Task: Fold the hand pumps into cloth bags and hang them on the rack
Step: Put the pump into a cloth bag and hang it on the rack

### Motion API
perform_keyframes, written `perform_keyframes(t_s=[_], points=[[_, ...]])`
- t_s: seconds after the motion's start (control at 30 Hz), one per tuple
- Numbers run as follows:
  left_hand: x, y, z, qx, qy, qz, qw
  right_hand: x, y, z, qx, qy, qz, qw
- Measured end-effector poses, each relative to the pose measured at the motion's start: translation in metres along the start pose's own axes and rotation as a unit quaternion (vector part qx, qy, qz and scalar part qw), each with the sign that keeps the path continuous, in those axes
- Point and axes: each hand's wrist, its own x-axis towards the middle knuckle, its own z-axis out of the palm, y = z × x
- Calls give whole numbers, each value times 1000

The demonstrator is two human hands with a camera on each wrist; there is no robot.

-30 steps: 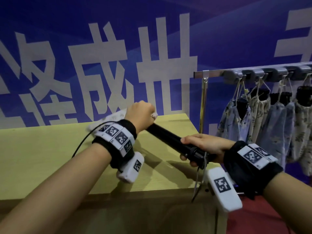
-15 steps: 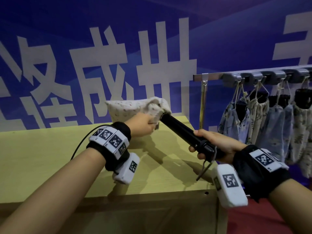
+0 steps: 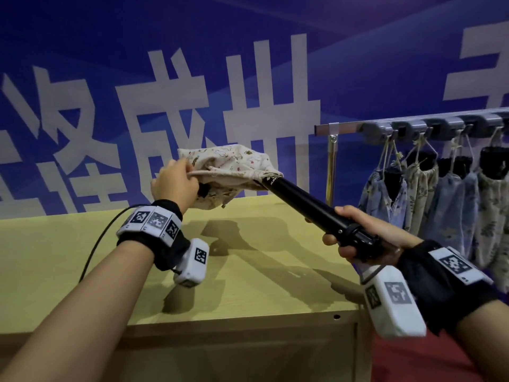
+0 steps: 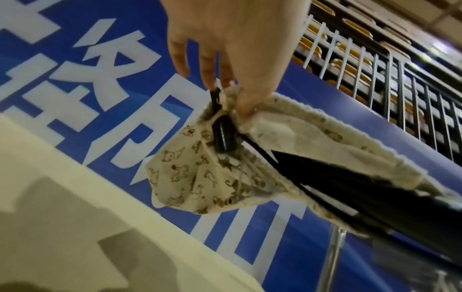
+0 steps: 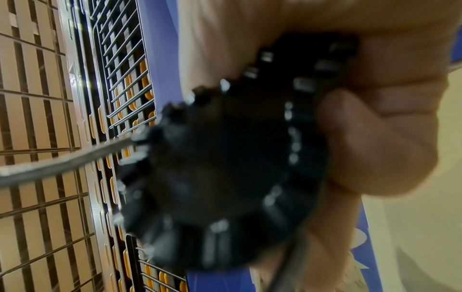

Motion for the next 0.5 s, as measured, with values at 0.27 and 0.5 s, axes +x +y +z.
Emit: perform_keyframes(t_s=[0.27,0.5], points=[[34,1,-18,72,48,-14,996,-2,0,-4,10,-49,15,999],[43,-29,-9,-175,9,-154,972,-1,0,-12,33,-68,7,997]])
